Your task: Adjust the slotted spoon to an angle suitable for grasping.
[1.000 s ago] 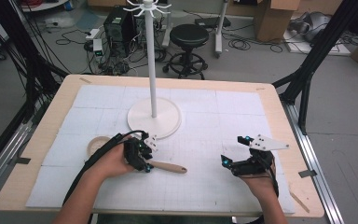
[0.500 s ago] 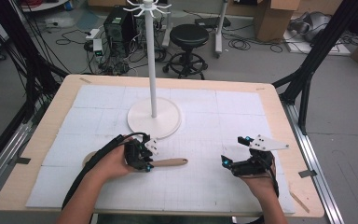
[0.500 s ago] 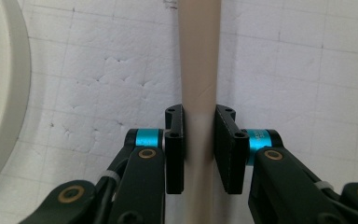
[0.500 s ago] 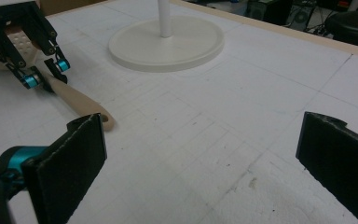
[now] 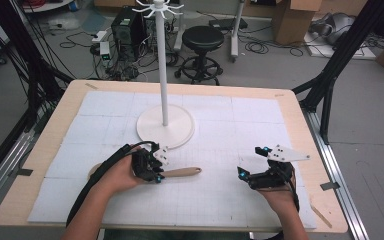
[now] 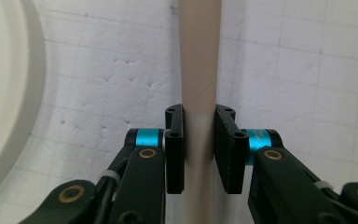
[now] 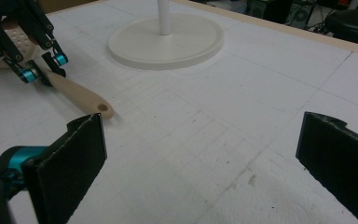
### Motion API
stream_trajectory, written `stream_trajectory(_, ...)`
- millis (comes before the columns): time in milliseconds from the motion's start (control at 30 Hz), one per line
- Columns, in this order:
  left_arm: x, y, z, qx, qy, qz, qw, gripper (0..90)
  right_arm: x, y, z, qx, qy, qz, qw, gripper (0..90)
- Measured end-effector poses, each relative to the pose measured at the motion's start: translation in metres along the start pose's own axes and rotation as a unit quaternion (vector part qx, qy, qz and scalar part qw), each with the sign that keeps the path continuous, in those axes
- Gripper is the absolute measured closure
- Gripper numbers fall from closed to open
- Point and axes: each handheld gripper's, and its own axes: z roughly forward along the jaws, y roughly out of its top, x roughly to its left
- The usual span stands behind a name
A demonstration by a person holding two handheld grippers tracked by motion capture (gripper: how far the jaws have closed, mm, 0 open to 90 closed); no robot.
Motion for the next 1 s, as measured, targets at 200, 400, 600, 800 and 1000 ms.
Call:
stream_trajectory(200,0.003,-0.017,-0.036,-0.092,0.02,-0.027,0.9951,75.5,-0.002,-0.003,-0.002,0.003,-0.004,0.002,1.0,0.6)
stream_trajectory(400,0.004,-0.032,-0.061,-0.146,0.034,-0.046,0.9876,75.5,-0.001,-0.002,-0.003,0.003,-0.005,0.003,1.0,0.6)
stream_trajectory(600,0.008,-0.045,-0.081,-0.196,0.05,-0.062,0.9774,75.6,0.0,0.0,0.001,0.006,-0.005,0.0,1.0,0.6)
stream_trajectory(800,0.007,-0.052,-0.094,-0.223,0.065,-0.069,0.9703,75.6,0.0,-0.001,0.001,0.008,-0.003,0.004,1.0,0.6)
stream_trajectory(1000,0.004,-0.054,-0.108,-0.245,0.083,-0.069,0.9636,75.6,-0.002,-0.001,0.0,0.003,-0.003,0.001,1.0,0.6)
